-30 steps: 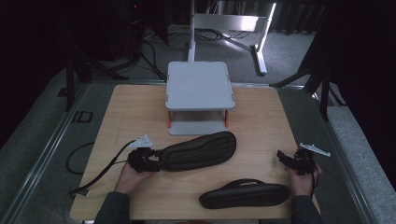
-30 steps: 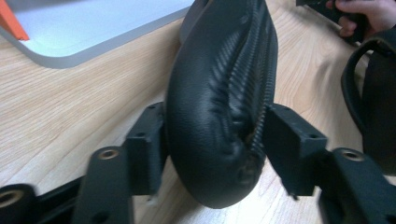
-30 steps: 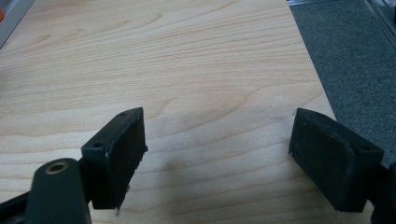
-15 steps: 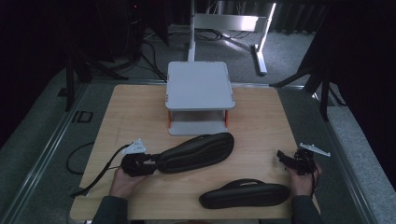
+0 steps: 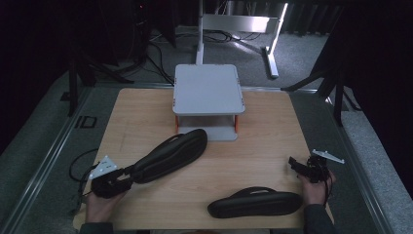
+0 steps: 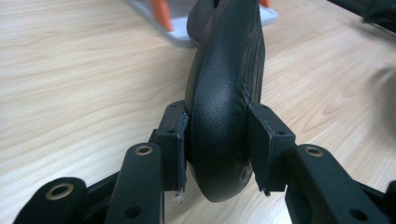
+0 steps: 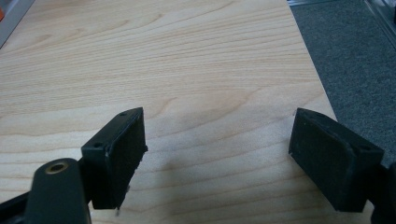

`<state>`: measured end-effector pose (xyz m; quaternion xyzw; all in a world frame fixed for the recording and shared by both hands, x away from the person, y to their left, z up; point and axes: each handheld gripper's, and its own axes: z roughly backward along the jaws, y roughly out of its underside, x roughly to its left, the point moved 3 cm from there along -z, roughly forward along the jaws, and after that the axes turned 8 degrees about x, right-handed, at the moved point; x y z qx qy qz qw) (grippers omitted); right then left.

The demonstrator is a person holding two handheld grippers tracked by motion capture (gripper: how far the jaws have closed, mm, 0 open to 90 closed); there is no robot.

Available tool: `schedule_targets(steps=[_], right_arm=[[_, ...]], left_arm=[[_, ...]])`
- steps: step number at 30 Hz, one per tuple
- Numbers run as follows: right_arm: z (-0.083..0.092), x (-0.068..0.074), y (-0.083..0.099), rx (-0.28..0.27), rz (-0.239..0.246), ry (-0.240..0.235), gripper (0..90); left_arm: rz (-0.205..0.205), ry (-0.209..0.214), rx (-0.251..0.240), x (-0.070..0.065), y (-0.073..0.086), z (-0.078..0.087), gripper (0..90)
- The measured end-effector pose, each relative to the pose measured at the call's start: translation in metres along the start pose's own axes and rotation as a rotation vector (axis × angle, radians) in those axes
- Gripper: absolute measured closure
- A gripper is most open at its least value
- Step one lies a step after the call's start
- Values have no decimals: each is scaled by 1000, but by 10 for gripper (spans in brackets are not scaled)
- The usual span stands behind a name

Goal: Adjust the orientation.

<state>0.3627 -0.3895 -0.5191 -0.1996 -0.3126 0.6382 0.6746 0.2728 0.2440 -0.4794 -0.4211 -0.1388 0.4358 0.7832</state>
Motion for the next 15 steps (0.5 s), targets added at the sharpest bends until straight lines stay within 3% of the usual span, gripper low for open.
schedule_targets(steps=[6, 8, 10, 12, 13, 15], right_arm=[[0, 0, 0, 1, -1, 1, 184], [0, 0, 0, 1, 0, 2, 184], [0, 0, 0, 1, 0, 3, 184], [0, 0, 0, 1, 0, 3, 184], [0, 0, 0, 1, 0, 4, 184], [0, 1, 0, 1, 1, 5, 184]], left_arm=[[56, -141, -36, 6, 14, 24, 612], [52, -199, -44, 5, 14, 29, 613], [39, -232, -45, 2, 12, 31, 613], [22, -241, -41, -1, 11, 31, 609], [-6, -248, -34, -6, 10, 30, 609], [-17, -218, -37, -10, 8, 28, 598]])
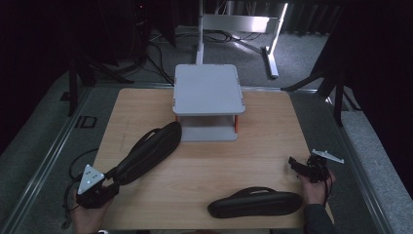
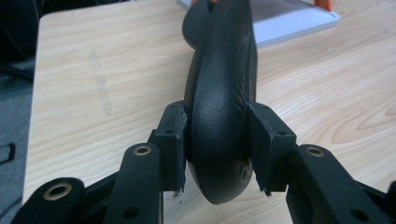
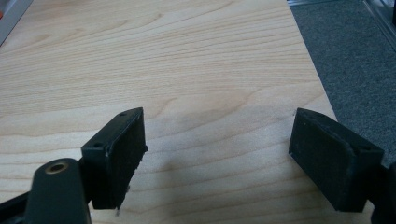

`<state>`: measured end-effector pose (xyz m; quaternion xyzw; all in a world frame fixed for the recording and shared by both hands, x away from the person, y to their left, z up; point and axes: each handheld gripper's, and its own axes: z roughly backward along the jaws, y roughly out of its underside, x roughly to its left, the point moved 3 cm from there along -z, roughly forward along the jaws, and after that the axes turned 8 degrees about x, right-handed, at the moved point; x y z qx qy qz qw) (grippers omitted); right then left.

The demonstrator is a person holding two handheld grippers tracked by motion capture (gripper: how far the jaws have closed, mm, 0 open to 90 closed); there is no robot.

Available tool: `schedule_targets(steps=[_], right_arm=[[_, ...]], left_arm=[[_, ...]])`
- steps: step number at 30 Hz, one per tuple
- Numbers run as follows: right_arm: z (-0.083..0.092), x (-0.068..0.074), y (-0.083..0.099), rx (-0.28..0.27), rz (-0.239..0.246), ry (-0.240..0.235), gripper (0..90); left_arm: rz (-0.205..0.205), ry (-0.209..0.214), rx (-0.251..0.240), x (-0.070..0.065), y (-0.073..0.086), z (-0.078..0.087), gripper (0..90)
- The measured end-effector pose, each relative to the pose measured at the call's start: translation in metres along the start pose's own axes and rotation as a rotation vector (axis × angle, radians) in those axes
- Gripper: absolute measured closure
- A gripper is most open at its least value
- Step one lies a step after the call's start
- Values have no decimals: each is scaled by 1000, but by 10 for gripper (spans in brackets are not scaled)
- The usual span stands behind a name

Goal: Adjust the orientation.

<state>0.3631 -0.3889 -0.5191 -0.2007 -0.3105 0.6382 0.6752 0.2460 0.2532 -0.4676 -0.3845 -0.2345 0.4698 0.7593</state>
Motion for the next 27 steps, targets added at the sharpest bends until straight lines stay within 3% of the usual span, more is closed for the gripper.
schedule_targets(steps=[4, 9, 13, 19, 24, 27], right_arm=[[0, 0, 0, 0, 0, 0, 184], [0, 0, 0, -1, 1, -1, 184], [0, 0, 0, -1, 2, -2, 184], [0, 0, 0, 0, 3, -1, 184], [0, 0, 0, -1, 3, -2, 184], [0, 0, 0, -1, 0, -5, 184]], left_arm=[[-38, 56, -11, -9, -1, -3, 587], [-81, 198, 7, -26, -6, -10, 544], [-84, 307, -19, -37, -10, -15, 517], [-101, 426, -45, -47, -20, -20, 518], [-151, 469, -34, -61, -32, -36, 499], [-140, 463, -40, -63, -39, -45, 489]])
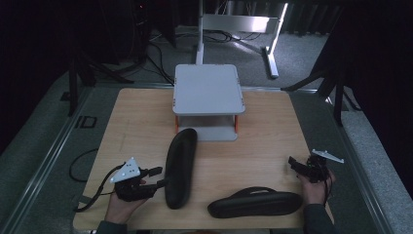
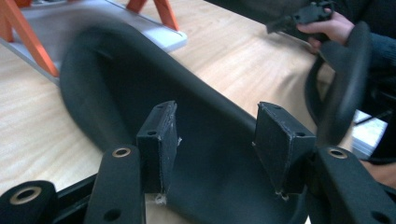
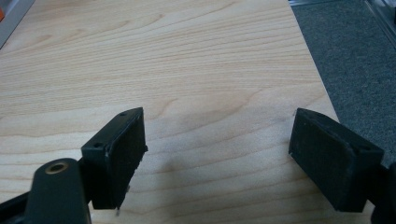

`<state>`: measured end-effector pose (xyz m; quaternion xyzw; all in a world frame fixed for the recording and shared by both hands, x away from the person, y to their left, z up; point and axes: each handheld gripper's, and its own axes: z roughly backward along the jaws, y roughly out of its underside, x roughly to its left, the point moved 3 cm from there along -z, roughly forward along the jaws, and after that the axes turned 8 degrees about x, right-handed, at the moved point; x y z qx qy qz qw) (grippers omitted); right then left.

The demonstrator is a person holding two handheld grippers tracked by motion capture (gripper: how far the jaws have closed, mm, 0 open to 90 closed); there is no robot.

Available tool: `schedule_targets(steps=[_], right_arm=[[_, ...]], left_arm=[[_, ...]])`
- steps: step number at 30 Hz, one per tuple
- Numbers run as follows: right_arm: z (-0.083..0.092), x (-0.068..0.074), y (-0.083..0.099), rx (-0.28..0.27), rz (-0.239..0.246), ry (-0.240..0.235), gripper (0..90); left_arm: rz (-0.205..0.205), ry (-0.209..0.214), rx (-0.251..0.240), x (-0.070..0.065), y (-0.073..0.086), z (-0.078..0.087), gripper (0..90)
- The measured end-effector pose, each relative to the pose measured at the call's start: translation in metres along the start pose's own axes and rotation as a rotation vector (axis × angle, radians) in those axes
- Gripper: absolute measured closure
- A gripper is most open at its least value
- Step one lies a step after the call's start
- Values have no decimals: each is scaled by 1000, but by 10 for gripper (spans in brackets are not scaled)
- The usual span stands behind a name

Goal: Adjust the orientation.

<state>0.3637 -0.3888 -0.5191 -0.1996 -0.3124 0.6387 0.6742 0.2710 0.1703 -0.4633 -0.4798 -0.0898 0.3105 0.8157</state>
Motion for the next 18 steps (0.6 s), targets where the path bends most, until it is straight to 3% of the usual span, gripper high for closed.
schedule_targets(steps=[4, 13, 18], right_arm=[[0, 0, 0, 0, 2, 1, 184], [1, 0, 0, 3, -8, -6, 193], [7, 3, 2, 30, -23, -64, 271]], left_arm=[[25, -17, -1, 7, -5, -12, 486], [47, -42, 62, 18, -19, -51, 454], [55, -43, 84, 19, -18, -64, 455]])
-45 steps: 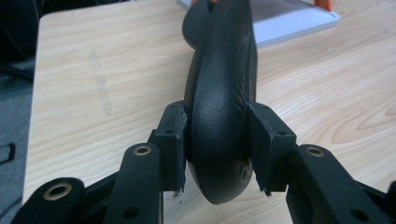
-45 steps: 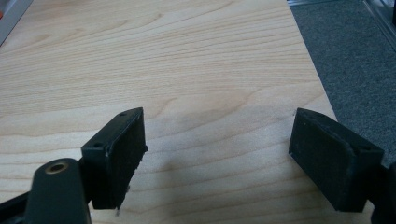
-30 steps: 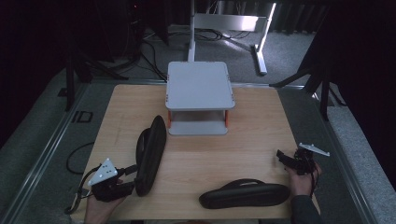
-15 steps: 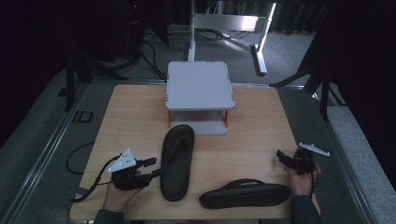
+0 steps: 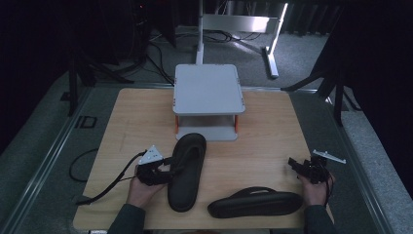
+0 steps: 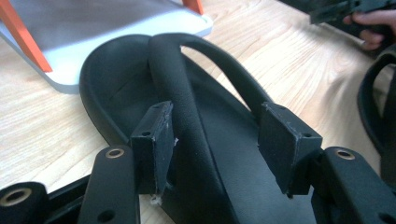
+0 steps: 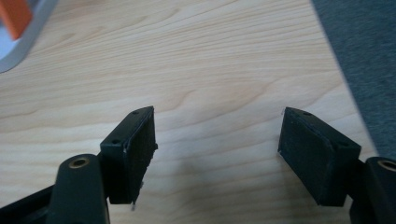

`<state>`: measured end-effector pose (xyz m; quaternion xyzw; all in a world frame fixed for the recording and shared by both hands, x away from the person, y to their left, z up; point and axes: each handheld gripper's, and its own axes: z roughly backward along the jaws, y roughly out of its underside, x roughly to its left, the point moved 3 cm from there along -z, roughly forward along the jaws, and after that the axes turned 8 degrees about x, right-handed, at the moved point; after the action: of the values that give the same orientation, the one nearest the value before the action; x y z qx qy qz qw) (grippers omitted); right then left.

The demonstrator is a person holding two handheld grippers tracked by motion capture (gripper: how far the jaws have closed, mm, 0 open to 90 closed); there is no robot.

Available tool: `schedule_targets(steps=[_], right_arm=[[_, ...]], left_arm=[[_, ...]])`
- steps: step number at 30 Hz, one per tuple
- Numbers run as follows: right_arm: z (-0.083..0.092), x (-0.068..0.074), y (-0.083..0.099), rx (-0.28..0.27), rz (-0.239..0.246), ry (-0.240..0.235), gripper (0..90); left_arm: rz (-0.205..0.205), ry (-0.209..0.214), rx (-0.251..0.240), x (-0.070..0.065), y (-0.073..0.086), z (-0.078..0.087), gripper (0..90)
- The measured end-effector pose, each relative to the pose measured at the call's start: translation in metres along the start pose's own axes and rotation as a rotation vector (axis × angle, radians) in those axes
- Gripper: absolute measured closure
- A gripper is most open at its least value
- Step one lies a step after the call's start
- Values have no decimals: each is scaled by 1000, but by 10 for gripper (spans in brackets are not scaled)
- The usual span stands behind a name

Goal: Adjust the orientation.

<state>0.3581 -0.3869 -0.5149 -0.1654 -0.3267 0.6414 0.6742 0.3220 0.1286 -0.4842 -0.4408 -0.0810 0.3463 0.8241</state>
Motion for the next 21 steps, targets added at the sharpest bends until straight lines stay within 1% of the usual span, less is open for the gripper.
schedule_targets(steps=[2, 3, 5, 6, 7, 8, 12, 15, 18, 19, 21], right_arm=[[4, 4, 0, 4, 11, -17, 288], [8, 7, -2, -3, 26, -25, 288], [14, 12, -4, -14, 41, -40, 291], [14, 12, -4, -14, 41, -40, 291], [19, 15, -5, -20, 56, -48, 291], [31, 22, -6, -27, 100, -62, 291], [54, 30, -2, -45, 150, -101, 292], [70, 32, 2, -59, 155, -132, 291], [79, 31, 4, -71, 151, -154, 292], [81, 32, 4, -74, 149, -156, 291], [82, 32, 5, -80, 154, -155, 292]], left_arm=[[-6, 5, -5, -3, 0, 2, 454], [-6, 13, -11, -5, -1, 3, 454], [-8, 28, -17, -9, -2, 7, 450], [-8, 28, -17, -9, -2, 7, 446], [-18, 52, -20, -18, -3, 12, 446], [-25, 70, -21, -23, -3, 13, 430], [-62, 136, -1, -44, -5, 14, 408], [-88, 204, 8, -61, -8, 10, 395], [-116, 287, 35, -77, -10, 2, 377], [-129, 304, 45, -81, -11, -1, 376], [-150, 329, 63, -90, -12, -8, 344]])
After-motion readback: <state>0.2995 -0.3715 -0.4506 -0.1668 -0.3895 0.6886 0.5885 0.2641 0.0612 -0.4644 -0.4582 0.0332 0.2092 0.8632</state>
